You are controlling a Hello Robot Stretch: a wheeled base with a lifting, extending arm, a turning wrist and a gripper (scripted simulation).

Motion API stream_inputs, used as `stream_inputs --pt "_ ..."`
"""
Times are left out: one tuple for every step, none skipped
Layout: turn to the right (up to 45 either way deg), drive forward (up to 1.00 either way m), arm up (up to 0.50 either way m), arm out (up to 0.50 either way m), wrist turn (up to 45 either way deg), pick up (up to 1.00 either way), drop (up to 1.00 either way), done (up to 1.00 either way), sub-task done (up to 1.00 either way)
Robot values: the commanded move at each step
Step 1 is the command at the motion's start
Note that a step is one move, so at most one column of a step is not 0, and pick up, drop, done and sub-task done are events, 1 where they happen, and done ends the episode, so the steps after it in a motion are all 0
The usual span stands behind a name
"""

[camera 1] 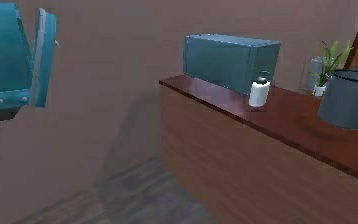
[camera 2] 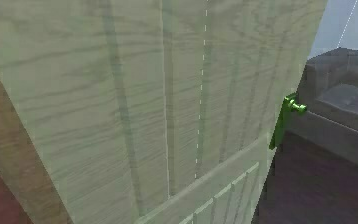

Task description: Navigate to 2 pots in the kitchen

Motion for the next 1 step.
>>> stream_inputs --pt "-3.0 0.00 0.00 0.00 0.0 0.00 0.00 0.00 0.00"
